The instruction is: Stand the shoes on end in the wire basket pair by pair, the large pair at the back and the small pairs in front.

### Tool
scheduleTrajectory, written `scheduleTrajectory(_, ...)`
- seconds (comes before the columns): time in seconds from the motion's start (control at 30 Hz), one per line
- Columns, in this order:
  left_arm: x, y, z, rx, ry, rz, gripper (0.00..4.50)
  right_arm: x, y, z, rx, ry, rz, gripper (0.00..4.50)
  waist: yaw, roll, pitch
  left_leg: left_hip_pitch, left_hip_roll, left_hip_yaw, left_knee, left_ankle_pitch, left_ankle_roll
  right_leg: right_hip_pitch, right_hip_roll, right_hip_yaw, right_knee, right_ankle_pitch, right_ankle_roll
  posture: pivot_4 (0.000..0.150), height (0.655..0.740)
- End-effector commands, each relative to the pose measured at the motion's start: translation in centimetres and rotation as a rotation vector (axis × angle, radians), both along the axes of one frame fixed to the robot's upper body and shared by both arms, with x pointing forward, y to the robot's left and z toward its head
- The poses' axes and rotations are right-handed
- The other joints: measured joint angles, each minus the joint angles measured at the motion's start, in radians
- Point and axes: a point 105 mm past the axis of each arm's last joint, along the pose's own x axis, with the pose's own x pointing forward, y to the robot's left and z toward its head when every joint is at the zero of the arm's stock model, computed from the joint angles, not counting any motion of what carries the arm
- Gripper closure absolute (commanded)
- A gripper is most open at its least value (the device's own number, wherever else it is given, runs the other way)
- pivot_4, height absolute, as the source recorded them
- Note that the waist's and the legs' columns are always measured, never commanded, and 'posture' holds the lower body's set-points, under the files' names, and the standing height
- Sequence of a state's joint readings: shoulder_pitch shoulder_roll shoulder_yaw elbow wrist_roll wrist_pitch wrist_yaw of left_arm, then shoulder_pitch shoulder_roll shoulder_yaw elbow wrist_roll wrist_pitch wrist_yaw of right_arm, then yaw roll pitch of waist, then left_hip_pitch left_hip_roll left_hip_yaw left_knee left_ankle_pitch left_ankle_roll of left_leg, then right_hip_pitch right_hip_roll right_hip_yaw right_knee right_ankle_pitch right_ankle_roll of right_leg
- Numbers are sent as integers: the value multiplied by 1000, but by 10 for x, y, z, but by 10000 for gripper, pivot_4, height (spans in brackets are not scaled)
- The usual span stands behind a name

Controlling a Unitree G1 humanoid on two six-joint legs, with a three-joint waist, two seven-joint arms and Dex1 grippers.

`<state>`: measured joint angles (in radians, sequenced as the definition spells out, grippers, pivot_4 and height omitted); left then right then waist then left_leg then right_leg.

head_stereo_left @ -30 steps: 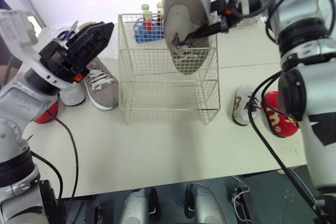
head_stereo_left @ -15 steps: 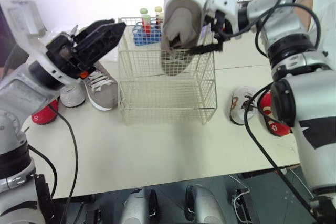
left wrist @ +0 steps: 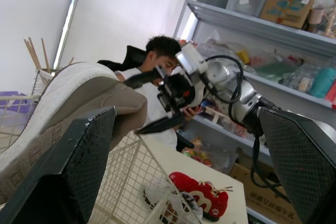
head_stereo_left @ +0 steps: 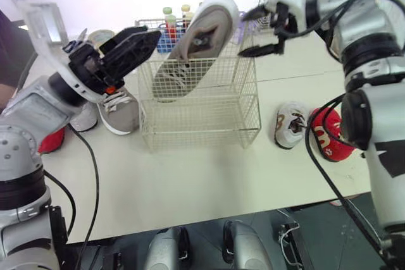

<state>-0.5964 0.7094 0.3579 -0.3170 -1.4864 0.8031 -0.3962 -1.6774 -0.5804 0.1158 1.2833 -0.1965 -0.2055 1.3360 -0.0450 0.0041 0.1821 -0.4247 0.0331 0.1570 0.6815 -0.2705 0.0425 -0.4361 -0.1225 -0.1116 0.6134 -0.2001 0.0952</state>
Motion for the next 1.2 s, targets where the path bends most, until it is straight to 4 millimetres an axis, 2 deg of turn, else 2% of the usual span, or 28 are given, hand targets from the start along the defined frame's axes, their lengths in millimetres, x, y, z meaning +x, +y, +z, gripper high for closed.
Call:
scheduleTrajectory(0.03, -4, 1, 4, 15, -37, 6, 0, -11, -8, 39, 191, -51, -11, 950, 0, 0, 0, 0, 0, 0, 0, 0, 0, 0, 0, 0, 0, 0, 0, 1500, 7400)
scheduleTrajectory(0.17, 0, 17, 5, 49, -46, 61, 0, -27, -8, 38, 451, 45, -39, 950, 4, -1, -1, 0, 1, -1, 1, 0, 0, 1, 0, 0, 0, 0, 0, 1500, 7400)
scheduleTrajectory(0.33, 5, 34, 6, 140, -41, 85, 0, -55, 2, -4, 711, 139, -264, 950, 8, 0, 0, -2, 1, -1, 1, 0, 0, -3, -1, -1, 2, 0, 0, 1500, 7400)
scheduleTrajectory(0.4, 9, 36, 7, 161, -36, 75, 0, -67, 12, -8, 857, 174, -326, 950, 8, 0, 0, -3, 1, 0, 1, 1, 0, -5, -1, 0, 4, 0, 0, 1500, 7400)
scheduleTrajectory(0.47, 15, 36, 6, 176, -28, 60, 0, -76, 22, -14, 921, 189, -364, 950, 7, 0, 0, -5, 1, 0, 1, 1, -1, -7, -1, 0, 6, 0, 0, 1500, 7400)
scheduleTrajectory(0.57, 25, 31, 4, 198, -22, 26, 0, -78, 38, -29, 969, 199, -448, 950, 13, -1, -1, -5, 1, 0, 0, 0, -3, -7, 0, -1, 4, 0, -1, 1500, 7400)
scheduleTrajectory(0.7, 33, 25, 8, 199, -33, 7, 0, -74, 44, -45, 974, 208, -508, 950, 15, -2, -1, -5, 0, 2, 0, -1, -5, -7, 0, 0, 3, 0, -1, 1500, 7400)
scheduleTrajectory(0.83, 36, 31, 13, 205, -44, 11, 0, -67, 51, -57, 976, 209, -570, 950, 4, -2, -1, -6, -1, 2, -1, 0, -4, -8, 1, 0, 3, 0, -1, 1500, 7400)
scheduleTrajectory(0.93, 35, 32, 15, 207, -53, 13, 0, -59, 50, -58, 1023, 202, -608, 950, -4, -2, -1, -5, -1, 2, -3, 2, -4, -8, 3, 0, 3, 0, -1, 1500, 7400)
scheduleTrajectory(1.03, 35, 33, 16, 204, -58, 24, 0, -55, 59, -54, 1035, 209, -577, 950, -3, -2, -1, -5, 0, 2, -4, 3, -4, -8, 3, 0, 3, 0, -2, 1500, 7400)
scheduleTrajectory(1.2, 33, 34, 16, 192, -68, 36, 0, -59, 75, -57, 957, 259, -489, 950, -2, -2, -1, -5, 0, 1, -4, 3, -4, -8, 3, 0, 2, 0, -2, 1500, 7400)
